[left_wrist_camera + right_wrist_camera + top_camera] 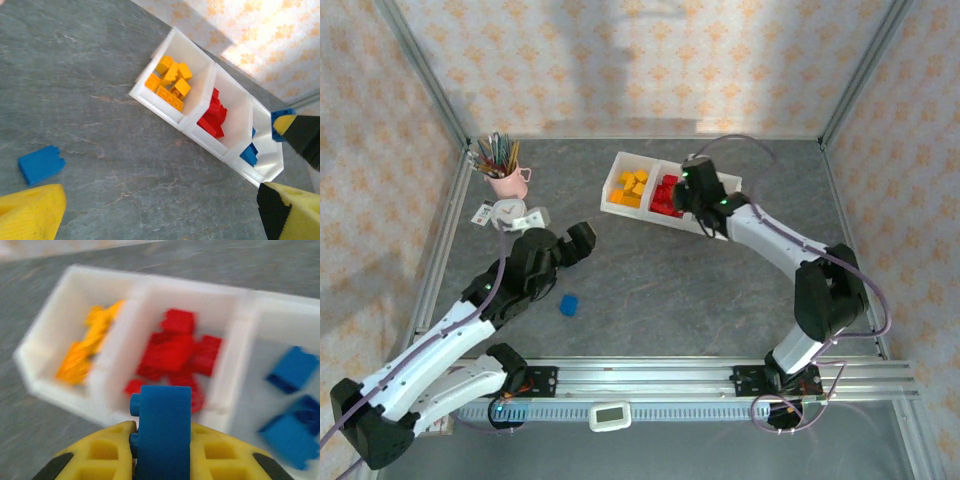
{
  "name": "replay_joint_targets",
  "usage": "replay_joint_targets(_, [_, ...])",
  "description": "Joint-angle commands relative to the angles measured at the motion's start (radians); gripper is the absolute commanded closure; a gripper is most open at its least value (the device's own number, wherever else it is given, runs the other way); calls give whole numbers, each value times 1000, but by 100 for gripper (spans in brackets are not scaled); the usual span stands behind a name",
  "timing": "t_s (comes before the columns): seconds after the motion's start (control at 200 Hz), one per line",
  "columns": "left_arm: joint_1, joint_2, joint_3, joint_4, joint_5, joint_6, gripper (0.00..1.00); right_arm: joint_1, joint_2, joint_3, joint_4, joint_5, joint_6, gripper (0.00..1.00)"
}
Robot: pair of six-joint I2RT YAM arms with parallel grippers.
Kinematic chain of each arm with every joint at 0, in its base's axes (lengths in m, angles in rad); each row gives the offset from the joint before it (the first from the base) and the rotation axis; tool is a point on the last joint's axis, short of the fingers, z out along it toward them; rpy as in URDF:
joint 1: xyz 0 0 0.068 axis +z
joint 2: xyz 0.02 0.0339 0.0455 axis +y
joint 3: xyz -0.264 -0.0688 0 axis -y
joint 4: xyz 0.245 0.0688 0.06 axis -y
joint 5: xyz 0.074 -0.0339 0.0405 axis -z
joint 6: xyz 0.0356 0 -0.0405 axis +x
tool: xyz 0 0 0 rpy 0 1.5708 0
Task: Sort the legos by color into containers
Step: Place the lego in the container.
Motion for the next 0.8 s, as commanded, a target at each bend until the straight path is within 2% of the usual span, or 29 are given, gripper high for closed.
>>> replay_joint_targets(0.0, [7, 51, 36, 141, 68, 59, 1, -70, -5, -2, -34, 87, 49, 83])
replay_joint_targets(0.13, [7, 126, 55, 213, 127, 79, 1, -149, 68, 30, -6, 82, 55, 83])
replay_joint_targets(0.285, [6, 196, 89, 244, 164, 96, 1, -180, 197, 125, -13, 110, 41, 82])
replay_joint_targets(0.39, [7, 222, 117, 229, 168, 107, 1, -184, 237, 177, -36, 127, 39, 67])
replay_joint_targets(0.546, [6, 222, 122, 223, 165, 110, 1, -184, 184, 159, -21, 89, 31, 52])
replay_joint_targets(0.681, [7, 206, 109, 218, 158, 106, 1, -177, 123, 126, -30, 55, 29, 50])
replay_joint_targets(0.796, [8, 169, 101, 188, 121, 108, 1, -133, 59, 74, -15, 25, 26, 48])
